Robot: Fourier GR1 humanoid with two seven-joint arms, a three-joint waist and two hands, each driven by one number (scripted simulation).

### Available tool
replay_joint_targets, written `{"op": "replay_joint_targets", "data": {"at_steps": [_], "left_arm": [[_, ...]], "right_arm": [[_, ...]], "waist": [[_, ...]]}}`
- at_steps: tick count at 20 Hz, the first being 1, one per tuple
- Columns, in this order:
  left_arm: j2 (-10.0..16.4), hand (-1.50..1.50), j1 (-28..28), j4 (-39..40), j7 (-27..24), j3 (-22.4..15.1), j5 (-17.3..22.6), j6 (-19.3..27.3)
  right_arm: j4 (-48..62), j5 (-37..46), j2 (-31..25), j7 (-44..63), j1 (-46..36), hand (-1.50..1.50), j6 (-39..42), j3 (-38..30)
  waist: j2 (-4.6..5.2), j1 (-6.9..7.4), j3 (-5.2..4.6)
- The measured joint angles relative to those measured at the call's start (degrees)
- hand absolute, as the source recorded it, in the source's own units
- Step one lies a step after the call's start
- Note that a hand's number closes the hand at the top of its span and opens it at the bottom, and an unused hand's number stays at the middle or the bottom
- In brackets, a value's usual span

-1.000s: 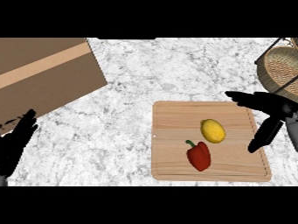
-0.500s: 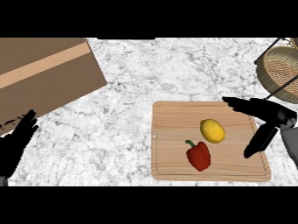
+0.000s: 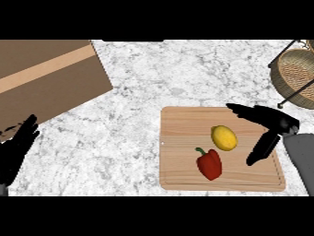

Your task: Pick the lemon from the cutting board and place it in the tiered basket

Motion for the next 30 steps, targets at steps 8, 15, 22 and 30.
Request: {"op": "replay_joint_targets", "data": {"at_steps": [8, 15, 22, 30], "left_arm": [[-1.36, 0.00, -0.08, 0.32, -0.44, 1.05, -1.63, -0.80], [-1.31, 0.00, 0.85, -0.95, 0.12, 2.29, -1.48, -2.36], [-2.32, 0.00, 0.68, -0.35, -0.65, 2.44, -2.58, -2.07], [-3.23, 0.00, 1.71, -3.81, 1.81, 2.46, -2.81, -2.18]], "right_arm": [[1.96, 2.81, 4.32, 1.44, -1.88, -1.50, -2.12, -0.30], [1.13, 5.43, 6.87, -0.41, 0.05, -1.50, -4.38, 1.02], [0.14, 7.59, 7.89, -4.85, 0.71, 1.50, -5.80, 2.32], [-3.30, 7.70, 10.14, -7.37, 3.52, 1.50, -10.92, 0.54]], "waist": [[-0.17, -0.11, -0.20], [-0.47, -0.02, -0.35], [-0.56, -0.24, -0.56], [-0.44, -0.26, -0.37]]}}
